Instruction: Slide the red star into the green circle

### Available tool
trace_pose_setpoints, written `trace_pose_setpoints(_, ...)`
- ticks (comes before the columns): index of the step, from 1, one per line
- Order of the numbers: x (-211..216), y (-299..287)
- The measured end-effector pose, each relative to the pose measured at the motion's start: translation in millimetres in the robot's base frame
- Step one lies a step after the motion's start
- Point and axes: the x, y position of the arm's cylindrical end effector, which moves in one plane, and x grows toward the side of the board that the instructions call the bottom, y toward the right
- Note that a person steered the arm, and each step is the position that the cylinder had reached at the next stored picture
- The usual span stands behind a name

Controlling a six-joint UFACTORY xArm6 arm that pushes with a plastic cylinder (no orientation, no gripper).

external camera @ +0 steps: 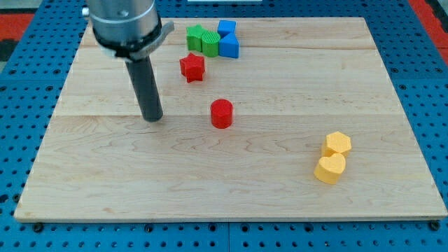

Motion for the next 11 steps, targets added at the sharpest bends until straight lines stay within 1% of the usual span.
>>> trace_pose_setpoints(1,43.1,0.8)
trace_pose_setpoints(2,47.4,87.7)
trace_pose_setpoints(3,-7.4,96.0)
trace_pose_setpoints(4,-76.5,79.9)
trace_pose_setpoints(5,-77.8,68.7)
trace_pose_setpoints(6,-47.1,64.7)
trace_pose_setpoints(7,-58.1,45.8)
trace_pose_setpoints(8,-78.0,37.0)
trace_pose_setpoints(9,-73.6,37.0)
trace_pose_setpoints(10,-98.8,37.0)
trace_pose_setpoints(11,-155.3,50.9)
